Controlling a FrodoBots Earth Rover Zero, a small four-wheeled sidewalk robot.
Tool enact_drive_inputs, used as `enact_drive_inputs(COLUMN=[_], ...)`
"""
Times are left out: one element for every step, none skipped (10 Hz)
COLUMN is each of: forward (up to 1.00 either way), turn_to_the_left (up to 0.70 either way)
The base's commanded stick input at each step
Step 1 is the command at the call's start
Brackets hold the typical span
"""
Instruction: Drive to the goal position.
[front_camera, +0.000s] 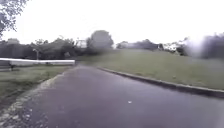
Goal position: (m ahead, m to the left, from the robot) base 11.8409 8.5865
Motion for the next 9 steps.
enact_drive_inputs(forward=[0.45,0.45,0.53,0.64,0.70,0.70,0.70,0.70,0.70], turn_to_the_left=[0.27,0.27,0.23,0.17,0.00,0.00,0.00,0.00,0.00])
